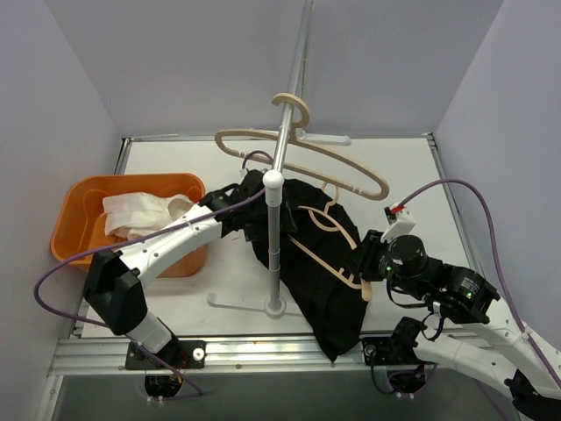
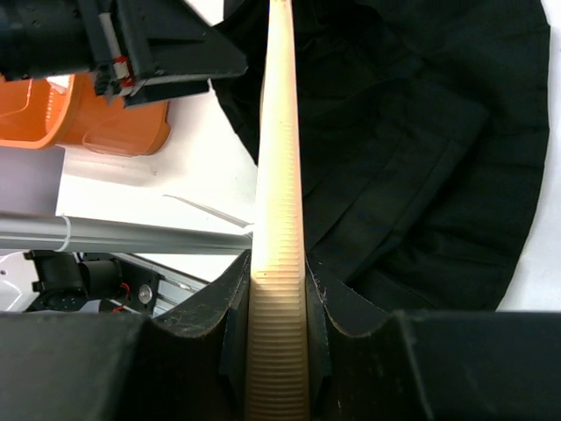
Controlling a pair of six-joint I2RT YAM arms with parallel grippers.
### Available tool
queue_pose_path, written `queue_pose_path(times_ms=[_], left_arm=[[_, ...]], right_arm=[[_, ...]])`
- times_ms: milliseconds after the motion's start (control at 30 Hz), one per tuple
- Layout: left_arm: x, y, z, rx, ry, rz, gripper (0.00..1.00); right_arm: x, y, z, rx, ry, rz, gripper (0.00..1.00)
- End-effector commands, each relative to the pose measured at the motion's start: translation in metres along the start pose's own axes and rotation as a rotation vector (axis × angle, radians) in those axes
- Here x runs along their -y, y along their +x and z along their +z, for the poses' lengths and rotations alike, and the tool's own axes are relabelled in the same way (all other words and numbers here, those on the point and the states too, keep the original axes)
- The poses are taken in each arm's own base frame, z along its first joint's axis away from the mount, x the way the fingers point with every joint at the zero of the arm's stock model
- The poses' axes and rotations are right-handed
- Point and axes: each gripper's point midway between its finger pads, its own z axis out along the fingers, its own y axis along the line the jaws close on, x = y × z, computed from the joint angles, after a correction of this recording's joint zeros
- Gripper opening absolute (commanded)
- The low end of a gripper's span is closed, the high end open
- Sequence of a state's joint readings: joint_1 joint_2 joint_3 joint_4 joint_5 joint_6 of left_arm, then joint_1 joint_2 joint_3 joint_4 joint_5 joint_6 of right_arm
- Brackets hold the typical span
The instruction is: Remove the skirt from the hanger
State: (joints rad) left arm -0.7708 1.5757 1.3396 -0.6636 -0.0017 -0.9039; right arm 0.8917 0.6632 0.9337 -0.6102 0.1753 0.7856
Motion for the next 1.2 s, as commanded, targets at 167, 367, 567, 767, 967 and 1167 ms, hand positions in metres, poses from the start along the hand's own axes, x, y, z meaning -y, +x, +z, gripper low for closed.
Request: queue_pose_path(times_ms=[167,367,567,767,967,1167], left_arm=[[-0.006,-0.028,0.017,0.079,-0.058,0.033,0.96],[-0.025,-0.028,0.024,0.07,-0.075,0.005,0.57],[-0.027,-0.032,0.006,0.088,-0.055,0.007,0.08],[-0.028,-0.032,-0.025,0.116,-0.029,0.003,0.02],[-0.047,-0.036,-0.042,0.112,-0.018,-0.035,0.02],[-0.059,-0.026,-0.048,0.094,-0.003,-0.063,0.02]], right_arm=[[-0.011,-0.02,-0.015,0.065,-0.04,0.042,0.0],[-0.007,-0.022,-0.02,0.077,-0.028,0.046,0.0],[0.004,-0.028,-0.026,0.102,0.021,0.04,0.0],[0.02,-0.042,-0.041,0.142,0.12,0.013,0.0],[0.028,-0.073,-0.068,0.221,0.2,-0.021,0.0],[0.028,-0.1,-0.083,0.296,0.254,-0.038,0.0]])
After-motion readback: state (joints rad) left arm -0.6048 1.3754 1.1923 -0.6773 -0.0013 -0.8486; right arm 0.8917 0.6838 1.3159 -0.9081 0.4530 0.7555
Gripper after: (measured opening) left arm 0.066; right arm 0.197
